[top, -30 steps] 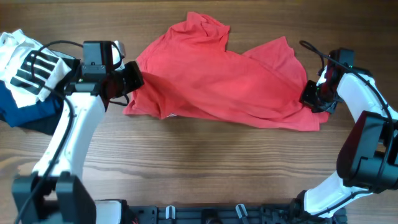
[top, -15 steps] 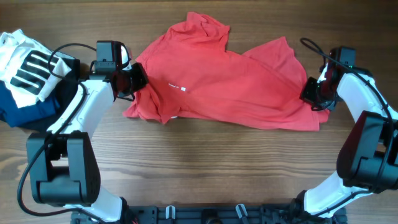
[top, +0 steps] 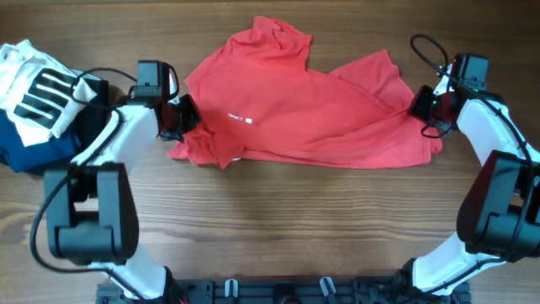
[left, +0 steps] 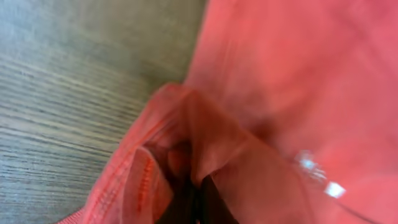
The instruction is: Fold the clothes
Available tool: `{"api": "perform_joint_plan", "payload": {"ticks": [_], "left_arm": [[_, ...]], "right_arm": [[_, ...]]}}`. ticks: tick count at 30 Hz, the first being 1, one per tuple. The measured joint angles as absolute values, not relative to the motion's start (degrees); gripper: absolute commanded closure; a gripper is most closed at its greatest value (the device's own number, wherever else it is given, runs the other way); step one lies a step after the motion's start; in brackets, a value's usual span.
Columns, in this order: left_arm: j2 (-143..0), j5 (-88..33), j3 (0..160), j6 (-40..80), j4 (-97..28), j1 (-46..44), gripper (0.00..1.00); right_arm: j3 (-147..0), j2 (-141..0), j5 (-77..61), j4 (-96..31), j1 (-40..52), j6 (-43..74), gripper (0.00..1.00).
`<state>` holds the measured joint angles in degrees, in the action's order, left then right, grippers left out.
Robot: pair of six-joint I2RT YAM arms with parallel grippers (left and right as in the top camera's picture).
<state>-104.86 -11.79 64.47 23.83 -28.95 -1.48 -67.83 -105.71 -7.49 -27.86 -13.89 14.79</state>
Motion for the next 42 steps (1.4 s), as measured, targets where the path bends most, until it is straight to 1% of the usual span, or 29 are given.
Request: {"api": "perform_joint_plan", "payload": {"ticks": [3, 11, 14, 15, 16, 17, 18, 20, 22, 23, 24, 26, 28, 29, 31, 35, 39, 42], "left_arm": [[-107.15, -8.45, 64.47, 25.26, -30.11, -1.48, 0.96], [-107.33, -3.51, 64.47, 28.67, -30.70, -1.48, 0.96], [-107.35, -2.52, 64.47, 29.63, -29.71, -1.48, 0.96], [-107.35, -2.37, 64.47, 29.71, -29.54, -1.48, 0.91], [-107.35, -2.26, 64.47, 29.82, -29.45, -1.48, 0.82], [-107.35, -2.20, 64.47, 29.98, -29.63, -1.48, 0.70], [-107.35, -2.13, 64.47, 30.20, -30.50, -1.48, 0.65], [-107.20, -1.96, 64.75, 30.46, -33.71, -1.41, 0.62], [-105.56, -1.96, 64.90, 30.09, -38.11, -1.32, 0.54], [-104.38, -1.98, 64.90, 29.80, -39.27, -1.32, 0.51], [-100.38, -1.96, 65.19, 29.65, -40.42, -1.32, 0.53], [-95.85, -1.96, 65.69, 29.43, -40.97, -1.32, 0.53], [-90.67, -2.00, 66.67, 29.41, -40.99, -1.41, 0.53], [-89.76, -2.20, 67.20, 29.41, -40.97, -1.56, 0.53], [-90.67, -3.20, 67.59, 29.41, -40.97, -2.59, 0.53], [-96.97, -5.48, 67.57, 29.41, -40.99, -6.63, 0.52], [-103.77, -6.35, 67.57, 28.56, -40.75, -10.39, 0.53], [-109.21, -6.70, 67.61, 28.03, -40.56, -11.18, 0.54]], "right_arm": [[-67.83, -105.71, -7.51, -26.04, -13.89, 14.98, 0.96], [-67.83, -105.71, -7.53, -23.09, -13.89, 14.94, 0.96], [-67.83, -105.71, -9.39, -22.79, -13.91, 12.36, 0.95], [-67.83, -105.71, -10.15, -22.85, -13.89, 11.09, 0.74], [-67.83, -105.71, -10.63, -23.18, -13.89, 10.09, 0.52], [-67.83, -105.71, -11.00, -24.40, -13.91, 9.15, 0.34], [-67.85, -105.71, -11.05, -25.67, -13.91, 8.60, 0.30], [-68.10, -105.69, -10.24, -29.26, -13.98, 8.16, 0.30], [-68.29, -105.12, -8.84, -32.77, -14.44, 8.03, 0.30], [-68.29, -103.50, -8.12, -35.03, -14.96, 8.03, 0.33], [-68.29, -102.02, -7.77, -35.99, -15.25, 8.03, 0.37], [-68.71, -98.96, -7.75, -38.79, -15.49, 7.64, 0.40], [-69.04, -96.27, -9.02, -41.36, -15.25, 7.18, 0.39], [-69.04, -96.07, -9.52, -41.63, -14.85, 6.98, 0.36], [-68.07, -96.82, -10.20, -41.60, -13.52, 6.59, 0.35], [-65.65, -100.01, -10.72, -41.17, -11.57, 6.33, 0.35], [-63.66, -102.83, -10.92, -40.32, -11.40, 6.33, 0.35], [-63.66, -104.25, -10.94, -40.03, -11.40, 6.33, 0.35]]}}
